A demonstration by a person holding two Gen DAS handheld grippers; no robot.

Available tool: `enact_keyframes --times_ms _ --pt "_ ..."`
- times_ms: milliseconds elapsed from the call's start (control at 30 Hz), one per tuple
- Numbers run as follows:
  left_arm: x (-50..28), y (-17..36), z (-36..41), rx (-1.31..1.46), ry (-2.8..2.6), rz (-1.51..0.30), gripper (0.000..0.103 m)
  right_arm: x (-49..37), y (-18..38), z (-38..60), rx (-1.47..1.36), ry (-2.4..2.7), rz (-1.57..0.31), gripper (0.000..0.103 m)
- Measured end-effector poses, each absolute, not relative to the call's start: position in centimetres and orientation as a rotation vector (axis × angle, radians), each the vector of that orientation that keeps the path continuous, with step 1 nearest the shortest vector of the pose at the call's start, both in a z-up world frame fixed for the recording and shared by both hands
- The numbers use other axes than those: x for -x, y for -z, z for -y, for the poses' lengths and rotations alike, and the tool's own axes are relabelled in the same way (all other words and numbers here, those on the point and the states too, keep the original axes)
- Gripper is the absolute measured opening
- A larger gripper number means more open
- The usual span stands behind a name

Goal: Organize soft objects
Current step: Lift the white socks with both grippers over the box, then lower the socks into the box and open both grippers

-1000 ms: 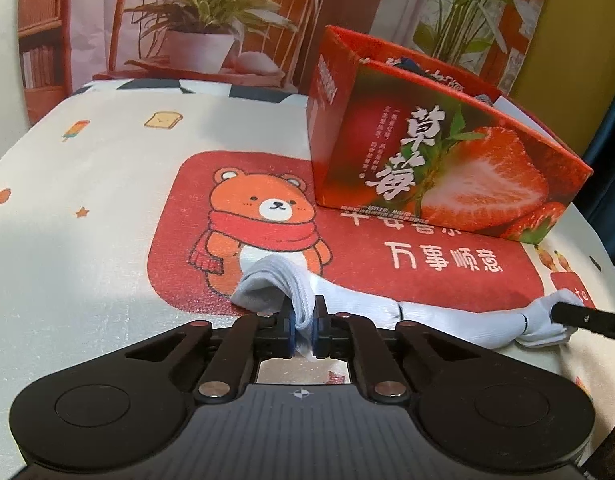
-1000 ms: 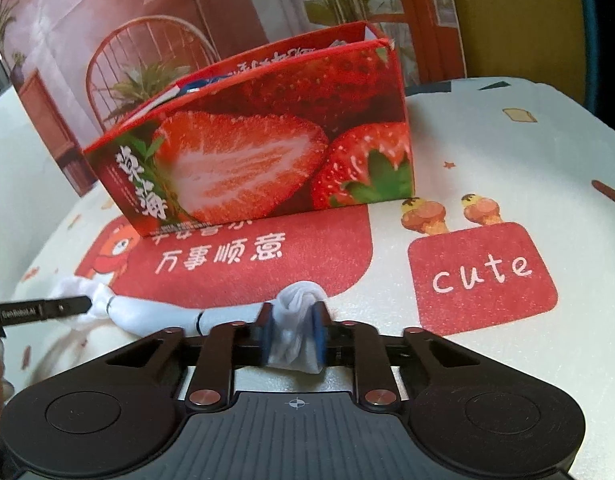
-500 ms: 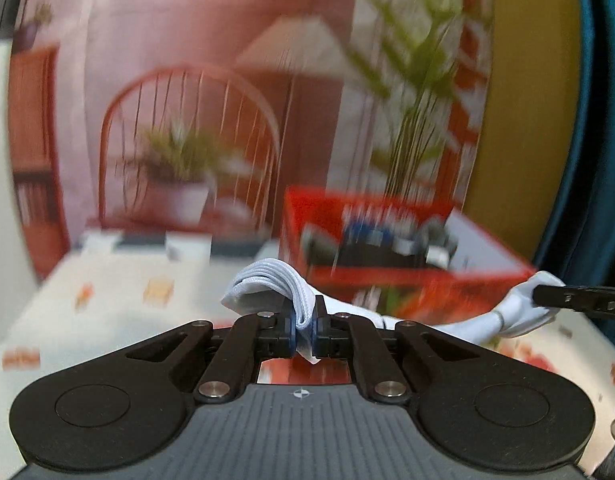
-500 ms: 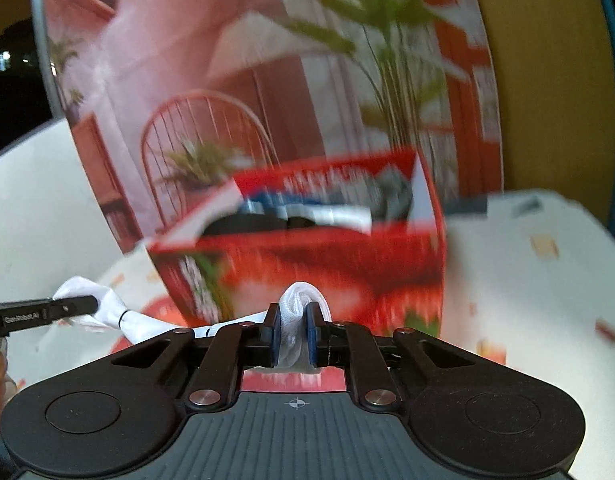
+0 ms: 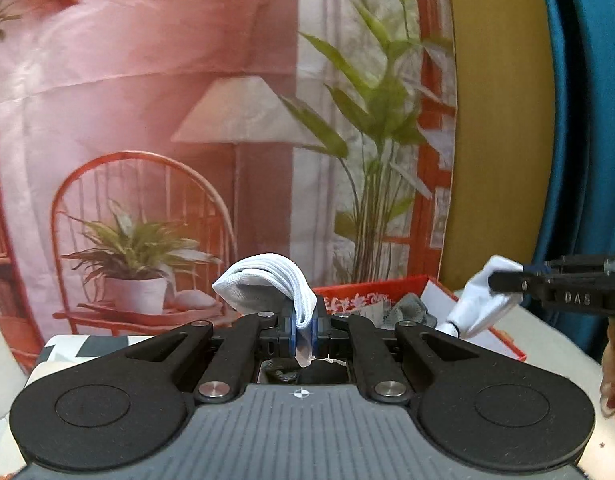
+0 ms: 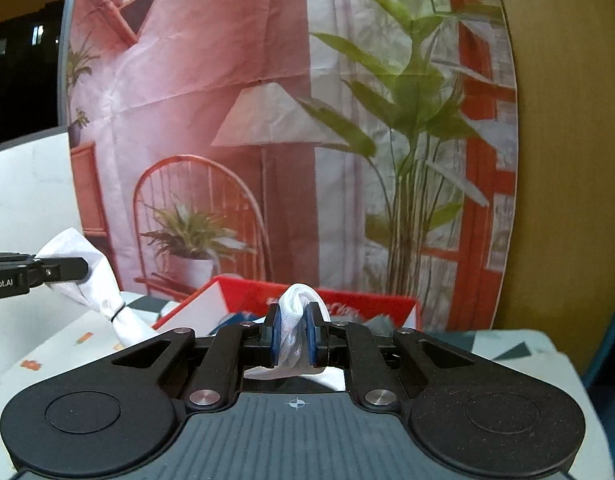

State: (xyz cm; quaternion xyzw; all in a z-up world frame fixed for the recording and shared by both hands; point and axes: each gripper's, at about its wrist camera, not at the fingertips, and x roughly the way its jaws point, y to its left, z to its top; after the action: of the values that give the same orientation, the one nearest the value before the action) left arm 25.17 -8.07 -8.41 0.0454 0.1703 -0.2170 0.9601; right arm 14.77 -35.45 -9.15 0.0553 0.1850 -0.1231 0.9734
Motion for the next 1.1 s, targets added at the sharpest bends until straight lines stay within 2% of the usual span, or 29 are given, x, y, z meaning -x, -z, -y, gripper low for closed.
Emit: enact_keyframes --times_ms 767,1100 --pt "-32.0 16.3 12.9 -0.224 0.574 -0.690 0.008 -18.5 15.3 38.3 -0.012 0.252 -0.606 0.012" --pt "-32.4 16.4 12.2 -0.199 0.565 -0.716 0.009 -18.9 16.7 38.2 -0.022 0.253 -0.662 0.012"
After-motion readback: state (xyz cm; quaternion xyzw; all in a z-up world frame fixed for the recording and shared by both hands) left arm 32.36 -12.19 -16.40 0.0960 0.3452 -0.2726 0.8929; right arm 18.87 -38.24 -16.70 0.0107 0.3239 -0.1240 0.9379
